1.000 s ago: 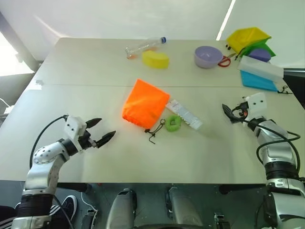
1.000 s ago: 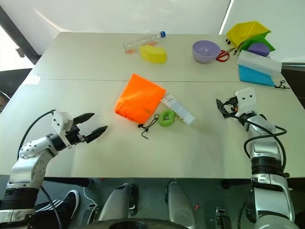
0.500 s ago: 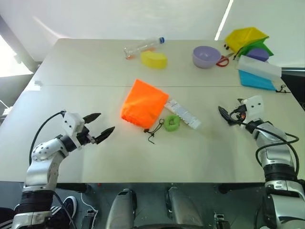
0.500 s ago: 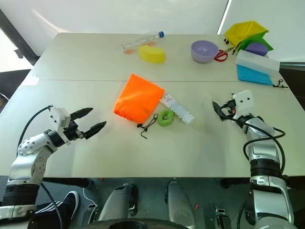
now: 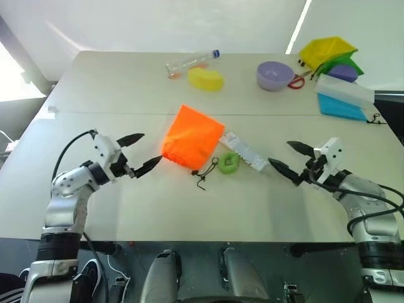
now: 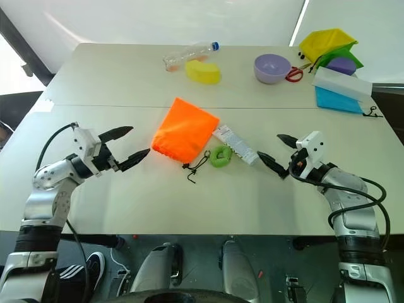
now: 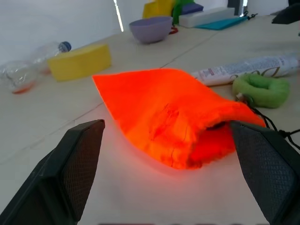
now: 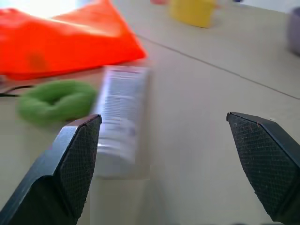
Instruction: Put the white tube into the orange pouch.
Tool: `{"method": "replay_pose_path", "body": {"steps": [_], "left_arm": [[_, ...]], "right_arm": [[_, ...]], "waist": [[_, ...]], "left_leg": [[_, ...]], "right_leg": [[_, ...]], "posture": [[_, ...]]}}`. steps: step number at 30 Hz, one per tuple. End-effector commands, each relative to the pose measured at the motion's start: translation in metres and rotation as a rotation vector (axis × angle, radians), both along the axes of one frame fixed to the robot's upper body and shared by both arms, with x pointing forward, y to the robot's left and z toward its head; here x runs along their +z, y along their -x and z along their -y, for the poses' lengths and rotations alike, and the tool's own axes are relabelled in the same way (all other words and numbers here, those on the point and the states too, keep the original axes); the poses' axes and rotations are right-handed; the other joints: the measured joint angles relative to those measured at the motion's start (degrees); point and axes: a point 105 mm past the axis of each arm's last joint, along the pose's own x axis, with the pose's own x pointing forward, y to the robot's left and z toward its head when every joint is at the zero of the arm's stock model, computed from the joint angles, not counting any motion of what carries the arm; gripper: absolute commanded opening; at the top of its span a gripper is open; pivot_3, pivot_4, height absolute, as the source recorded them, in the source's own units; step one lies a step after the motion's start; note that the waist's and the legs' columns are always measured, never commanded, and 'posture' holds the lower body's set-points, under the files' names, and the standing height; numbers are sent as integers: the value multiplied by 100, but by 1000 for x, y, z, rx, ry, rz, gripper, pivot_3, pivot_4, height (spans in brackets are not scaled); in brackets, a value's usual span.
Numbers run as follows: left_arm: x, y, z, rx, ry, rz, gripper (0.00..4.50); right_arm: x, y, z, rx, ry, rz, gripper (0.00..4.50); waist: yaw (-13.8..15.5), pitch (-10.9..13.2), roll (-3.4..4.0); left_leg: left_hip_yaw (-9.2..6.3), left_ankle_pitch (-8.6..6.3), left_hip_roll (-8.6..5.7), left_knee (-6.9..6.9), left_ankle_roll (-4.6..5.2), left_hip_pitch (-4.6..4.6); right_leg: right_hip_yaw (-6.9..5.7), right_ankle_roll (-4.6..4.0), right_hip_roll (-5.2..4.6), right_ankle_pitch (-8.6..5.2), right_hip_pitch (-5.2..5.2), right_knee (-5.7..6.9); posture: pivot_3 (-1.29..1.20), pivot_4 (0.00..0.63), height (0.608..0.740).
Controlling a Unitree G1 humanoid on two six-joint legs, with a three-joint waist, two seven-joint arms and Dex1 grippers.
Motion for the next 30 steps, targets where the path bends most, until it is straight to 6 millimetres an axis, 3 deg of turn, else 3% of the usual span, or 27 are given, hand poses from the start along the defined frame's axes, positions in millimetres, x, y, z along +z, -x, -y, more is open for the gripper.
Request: {"method": "replay_pose_path", "body": {"steps": [1,4,14,17,24,30], "left_arm": [[0,-10,16,-29,-78,59,4500],[-12,-11,28,-86,-188,80,4500],[-17,-27,26,-20,-213,106,4500],[-15,-33,25,12,-189,104,3710],[-29,-29,23,-2,-195,39,159],[-34,-8,19,-74,-165,-80,46]], "right_arm": [[11,7,-19,83,63,51,4463],[20,2,-25,60,40,87,4463],[19,3,-18,10,48,95,4463],[17,3,-20,9,47,92,4500],[17,0,-19,2,58,96,4500],[11,2,-20,14,93,75,4500]], "waist": [[0,0,0],[-9,0,0],[26,0,0],[22,0,0],[6,0,0],[-7,0,0]], "left_leg": [[-1,0,0,3,0,2],[-4,0,0,8,0,4],[-4,0,-2,5,0,2],[-3,0,-2,10,0,2],[-6,0,0,6,0,2],[-4,0,1,7,0,2]], "right_leg": [[0,0,1,0,2,3],[0,0,5,1,1,12],[-1,1,1,0,1,9],[-1,2,1,1,2,10],[-2,17,6,9,1,11],[-1,17,5,9,1,12]], "posture": [[0,150,740],[0,150,740],[0,150,740],[0,150,740],[0,150,740],[0,150,740]]}}
